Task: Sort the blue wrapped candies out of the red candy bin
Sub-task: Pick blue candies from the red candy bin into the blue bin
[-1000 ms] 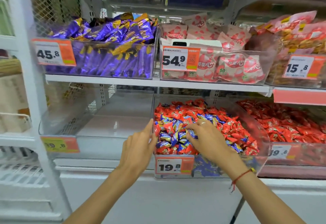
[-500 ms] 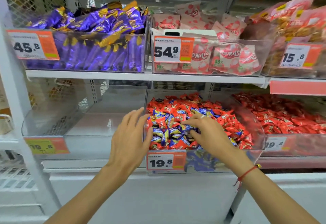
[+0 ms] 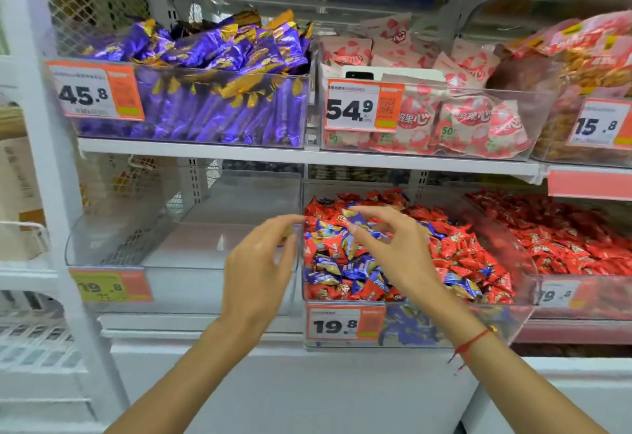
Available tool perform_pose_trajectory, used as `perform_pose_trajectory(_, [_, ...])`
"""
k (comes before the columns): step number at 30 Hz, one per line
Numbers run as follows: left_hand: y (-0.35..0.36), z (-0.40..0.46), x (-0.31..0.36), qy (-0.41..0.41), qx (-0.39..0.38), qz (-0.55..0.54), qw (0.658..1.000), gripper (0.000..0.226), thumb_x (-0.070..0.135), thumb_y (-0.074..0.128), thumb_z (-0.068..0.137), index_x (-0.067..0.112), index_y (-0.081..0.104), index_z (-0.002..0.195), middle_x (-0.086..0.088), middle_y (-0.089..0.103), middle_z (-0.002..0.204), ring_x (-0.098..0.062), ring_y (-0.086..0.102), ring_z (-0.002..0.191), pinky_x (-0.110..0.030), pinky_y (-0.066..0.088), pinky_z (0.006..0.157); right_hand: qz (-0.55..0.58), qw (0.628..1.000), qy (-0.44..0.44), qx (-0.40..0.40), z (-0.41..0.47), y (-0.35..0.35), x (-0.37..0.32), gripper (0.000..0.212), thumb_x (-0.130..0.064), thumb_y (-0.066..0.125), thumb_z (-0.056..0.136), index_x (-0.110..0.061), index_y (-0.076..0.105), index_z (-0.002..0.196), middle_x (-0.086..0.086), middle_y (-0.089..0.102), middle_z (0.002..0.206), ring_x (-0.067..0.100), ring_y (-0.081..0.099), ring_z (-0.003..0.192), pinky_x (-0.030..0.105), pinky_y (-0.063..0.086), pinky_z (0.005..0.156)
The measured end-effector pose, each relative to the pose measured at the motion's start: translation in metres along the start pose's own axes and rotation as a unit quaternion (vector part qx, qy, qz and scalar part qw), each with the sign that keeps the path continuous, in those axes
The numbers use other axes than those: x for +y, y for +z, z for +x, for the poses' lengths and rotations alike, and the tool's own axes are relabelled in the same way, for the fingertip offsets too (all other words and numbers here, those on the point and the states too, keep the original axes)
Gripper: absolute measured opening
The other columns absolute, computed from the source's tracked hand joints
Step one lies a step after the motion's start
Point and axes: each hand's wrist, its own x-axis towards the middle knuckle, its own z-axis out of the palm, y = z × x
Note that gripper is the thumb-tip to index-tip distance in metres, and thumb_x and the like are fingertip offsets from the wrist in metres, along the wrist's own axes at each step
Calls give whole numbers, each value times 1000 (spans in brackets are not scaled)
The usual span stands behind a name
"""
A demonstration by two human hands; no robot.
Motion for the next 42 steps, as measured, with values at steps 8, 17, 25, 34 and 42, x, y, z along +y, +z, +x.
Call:
perform_pose_trajectory(8, [-32,19,-79,-175,4,-40,984,27,13,62,92,23,61,118,9,67,105,-12,65,94,-37,55,79,-142,971,-153,-114,31,107,-38,32,-17,62,89,-27,66,118,-2,63,106,21,61,97,30,44,72])
perform_pose_trajectory(17, [2,28,-73,-144,-59,7,988,29,12,60,91,26,61,117,15,66,112,-10,62,107,-26,44,82,-180,975,-114,-69,18,27,-24,21,-25,61,91,-30,69,109,-10,66,105,12,53,105,27,40,82])
perform_pose_trajectory(25, [17,33,-11,-58,-118,-4,991,22,24,57,95,30,63,115,17,65,116,-5,58,109,-27,45,91,-247,963,57,-94,25,-53,5,12,-26,62,91,-31,71,97,-12,65,87,14,61,88,30,46,74])
perform_pose_trajectory(34, [42,19,4,116,-149,157,969,18,33,75,81,22,73,96,6,73,92,-17,68,85,-31,33,95,-360,908,105,-185,-2,-69,16,34,-29,58,93,-26,59,127,-1,53,133,19,51,119,32,43,89])
perform_pose_trajectory(42, [55,39,25,41,-266,110,957,42,61,53,88,38,56,123,20,57,123,-4,51,116,-27,45,85,-338,922,69,-175,8,-52,35,41,-49,64,86,-33,58,123,-8,51,123,15,56,103,30,45,77])
